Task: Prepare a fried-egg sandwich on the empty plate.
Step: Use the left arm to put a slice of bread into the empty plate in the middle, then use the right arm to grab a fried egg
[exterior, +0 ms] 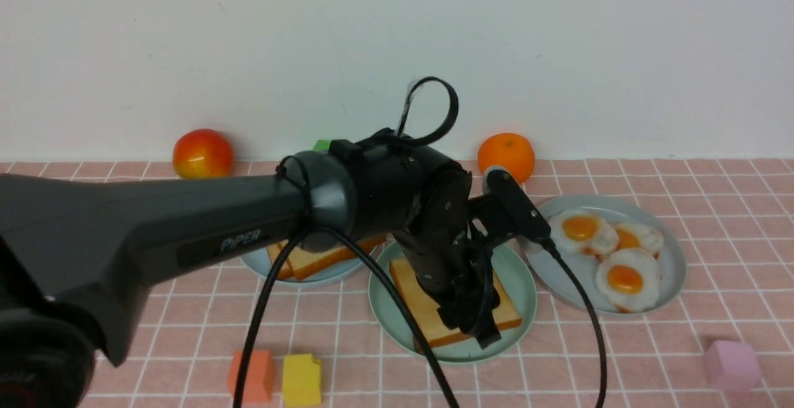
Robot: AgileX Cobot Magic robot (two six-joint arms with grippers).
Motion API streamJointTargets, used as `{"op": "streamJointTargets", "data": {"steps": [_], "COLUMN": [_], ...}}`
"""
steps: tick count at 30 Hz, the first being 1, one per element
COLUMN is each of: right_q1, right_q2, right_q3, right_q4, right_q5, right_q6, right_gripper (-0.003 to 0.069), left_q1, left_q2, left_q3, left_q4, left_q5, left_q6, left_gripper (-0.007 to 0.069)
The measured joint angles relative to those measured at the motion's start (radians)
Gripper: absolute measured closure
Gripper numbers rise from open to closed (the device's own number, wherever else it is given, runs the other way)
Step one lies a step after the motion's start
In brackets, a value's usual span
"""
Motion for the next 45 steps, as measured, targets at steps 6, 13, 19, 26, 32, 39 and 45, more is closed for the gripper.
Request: {"op": "streamJointTargets", "data": {"steps": [6, 13, 19, 26, 32, 39, 45], "right_q1": [0.0, 0.0, 0.0, 0.0, 0.0, 0.016, 0.022], "right_q2": [0.0, 0.0, 0.0, 0.0, 0.0, 0.118, 0.62], "right_q3": [0.0, 0.0, 0.0, 0.0, 0.005, -0.197, -0.674], "right_q4": [0.0, -0.002, -0.002, 0.023, 0.324, 0.578, 0.405], "right_q5": [0.0, 0.0, 0.0, -0.016, -0.244, -0.104, 0.387], "right_q6": [0.0, 0.0, 0.0, 0.0, 0.026, -0.063, -0.195], "right_gripper": [0.0417, 0.0417, 0.0417, 0.0417, 0.0417, 0.0478, 0.0588], "left_q1": [-0.002, -0.003, -0.003, -0.003, -0.003, -0.003, -0.003], "left_q2": [-0.2, -0.619, -1.022, -1.436, -1.564, -1.569, -1.567], "left_q3": [0.003, 0.083, 0.476, 0.945, 1.109, 1.12, 1.12], "left_q4": [-0.004, -0.033, -0.136, -0.177, -0.188, -0.192, -0.192], "left_q5": [0.05, 0.104, -0.115, -0.348, -0.396, -0.421, -0.453], "left_q6": [-0.185, -0.331, -0.336, -0.35, -0.367, -0.338, -0.32], "left_gripper": [0.0255, 0.0613, 0.0613, 0.0613, 0.0613, 0.0613, 0.0613]}}
